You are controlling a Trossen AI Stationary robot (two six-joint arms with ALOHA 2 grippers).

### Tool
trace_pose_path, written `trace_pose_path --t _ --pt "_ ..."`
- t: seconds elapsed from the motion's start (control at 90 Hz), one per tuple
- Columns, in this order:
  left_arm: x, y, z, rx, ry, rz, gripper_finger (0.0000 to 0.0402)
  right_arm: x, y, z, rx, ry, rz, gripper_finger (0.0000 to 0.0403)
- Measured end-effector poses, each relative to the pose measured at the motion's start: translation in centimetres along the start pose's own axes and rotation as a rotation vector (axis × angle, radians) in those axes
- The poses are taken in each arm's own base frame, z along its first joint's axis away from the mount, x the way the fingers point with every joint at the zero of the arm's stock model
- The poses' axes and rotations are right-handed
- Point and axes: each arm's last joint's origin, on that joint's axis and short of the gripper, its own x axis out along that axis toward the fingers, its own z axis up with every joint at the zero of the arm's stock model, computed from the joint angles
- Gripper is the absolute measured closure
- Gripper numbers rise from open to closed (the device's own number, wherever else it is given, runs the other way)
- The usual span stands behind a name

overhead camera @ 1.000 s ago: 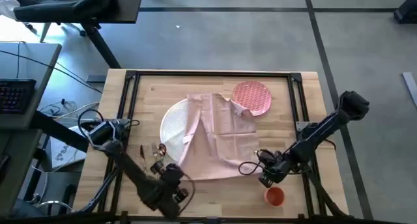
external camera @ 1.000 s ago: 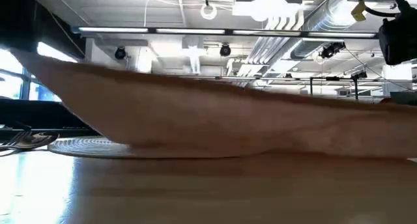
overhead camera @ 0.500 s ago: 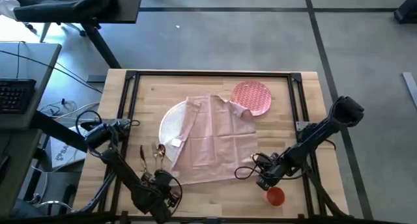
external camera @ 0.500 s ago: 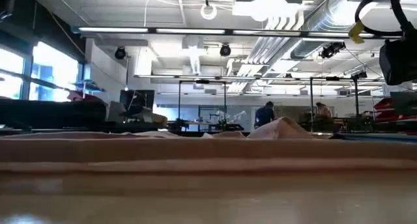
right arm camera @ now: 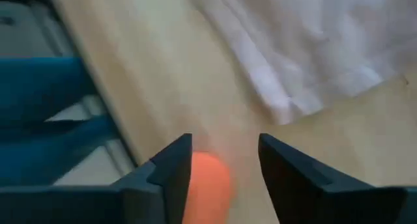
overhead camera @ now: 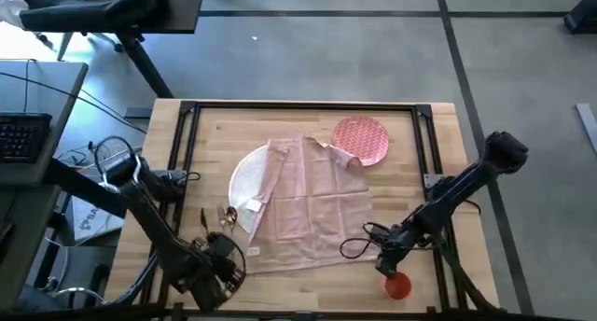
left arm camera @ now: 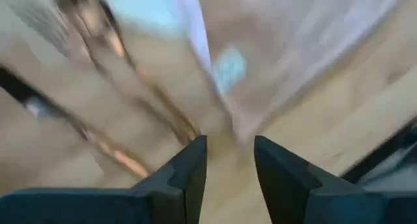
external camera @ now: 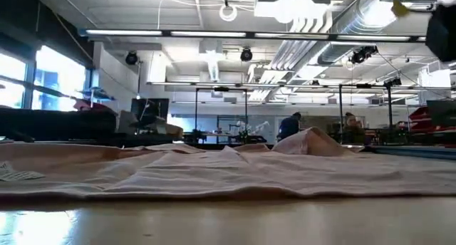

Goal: Set table place
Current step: Fold the pink napkin

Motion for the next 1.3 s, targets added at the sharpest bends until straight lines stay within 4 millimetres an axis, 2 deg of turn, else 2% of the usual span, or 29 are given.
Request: trace_pose_path --t 0.089,0.178,0.289,0.378,0.533,0.644,0.822,0.922,1.067,1.2,1.3 --pt "-1.1 0.9 2.8 0.003 -0.100 -0.001 0.0304 -2.0 -0.2 0.9 0.032 -0.120 0.018 0.0241" --pt "-1.3 1.4 5.8 0.066 -0.141 0.025 0.0315 -4.1 -1.2 2.4 0.132 -0.284 -0.009 0.0243" --pt "-0.5 1.5 9.2 0.146 -0.191 0.084 0.0328 -6.1 -3.2 4.7 0.281 -0.455 -0.093 0.0243" --pt "0.5 1.7 11.8 0.189 -0.187 0.140 0.0336 -7.3 -5.0 7.1 0.340 -0.524 -0.140 0.0243" --pt "2.0 2.3 15.8 0.293 -0.061 0.170 0.0353 -7.8 -8.9 11.3 0.477 -0.542 -0.246 0.0243" --pt "1.8 3.5 18.4 0.376 -0.012 0.142 0.0367 -7.7 -11.9 13.6 0.617 -0.561 -0.308 0.0243" --pt "0.3 6.3 22.2 0.432 -0.066 0.126 0.0392 -6.9 -14.7 17.5 0.649 -0.539 -0.134 0.0243" --pt "-0.5 7.7 24.2 0.449 -0.131 0.102 0.0400 -6.3 -15.4 18.8 0.688 -0.562 -0.080 0.0243" --pt "-1.4 9.3 26.6 0.490 -0.206 0.033 0.0401 -6.3 -15.3 20.1 0.745 -0.627 -0.046 0.0245" --pt "-1.4 10.0 28.4 0.508 -0.234 -0.040 0.0401 -7.7 -14.3 21.4 0.710 -0.697 0.011 0.0263" --pt "-1.0 10.3 29.3 0.522 -0.233 -0.075 0.0401 -8.9 -14.5 21.6 0.791 -0.738 -0.016 0.0280"
